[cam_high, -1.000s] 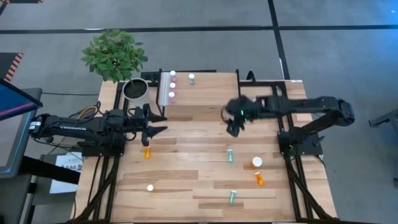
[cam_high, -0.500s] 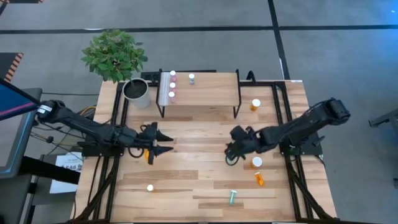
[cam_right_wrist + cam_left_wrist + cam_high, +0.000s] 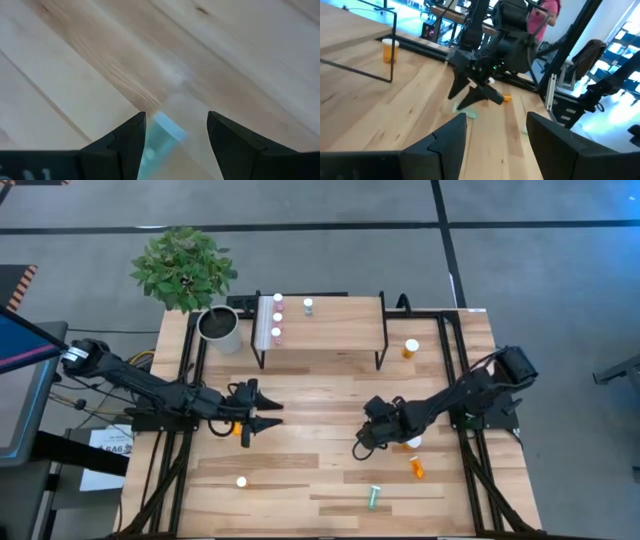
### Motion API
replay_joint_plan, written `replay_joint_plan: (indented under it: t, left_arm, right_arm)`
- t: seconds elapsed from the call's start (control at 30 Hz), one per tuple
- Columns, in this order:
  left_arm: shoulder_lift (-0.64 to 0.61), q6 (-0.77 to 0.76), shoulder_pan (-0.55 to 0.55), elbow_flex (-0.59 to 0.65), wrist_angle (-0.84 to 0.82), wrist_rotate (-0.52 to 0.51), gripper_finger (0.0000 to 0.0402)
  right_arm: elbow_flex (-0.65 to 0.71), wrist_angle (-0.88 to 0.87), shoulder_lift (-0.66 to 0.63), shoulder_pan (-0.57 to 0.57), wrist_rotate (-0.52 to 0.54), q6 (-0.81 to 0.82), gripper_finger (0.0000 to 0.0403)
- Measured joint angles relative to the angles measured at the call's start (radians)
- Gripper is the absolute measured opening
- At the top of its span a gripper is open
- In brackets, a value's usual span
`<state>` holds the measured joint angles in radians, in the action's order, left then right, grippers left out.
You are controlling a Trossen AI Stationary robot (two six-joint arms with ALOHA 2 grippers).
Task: Pick and place medicine bottles onto shelf by color
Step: Put the top blue pill bottle on the shelf aligned with the other blue pill bottle on the shelf
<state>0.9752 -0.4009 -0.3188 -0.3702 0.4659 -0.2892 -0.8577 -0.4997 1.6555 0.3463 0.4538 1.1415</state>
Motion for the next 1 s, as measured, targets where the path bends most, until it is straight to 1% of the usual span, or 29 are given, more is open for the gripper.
replay_joint_plan:
  t: [0.2, 0.5, 0.6, 0.87, 1.0]
  left_arm:
    - [0.0, 0.028, 0.0, 0.0, -0.002, -0.008, 0.0194]
    - [0.0, 0.042, 0.016, 0.0, 0.004, -0.014, 0.0194]
    - [0.0, 0.042, 0.018, 0.0, 0.004, -0.014, 0.0194]
    - [0.0, 0.042, 0.018, 0.0, 0.004, -0.014, 0.0194]
    - [0.0, 0.037, 0.018, 0.0, 0.004, -0.012, 0.0194]
  right_arm:
    - [-0.005, 0.003, 0.021, 0.0, -0.06, 0.045, 0.0232]
    - [-0.005, 0.012, 0.05, -0.009, -0.079, 0.059, 0.0227]
    - [-0.005, 0.007, 0.052, -0.009, -0.088, 0.049, 0.0212]
    - [-0.005, 0.018, 0.051, -0.009, -0.089, 0.031, 0.0154]
    - [-0.032, 0.026, 0.051, -0.006, -0.089, -0.006, 0.0139]
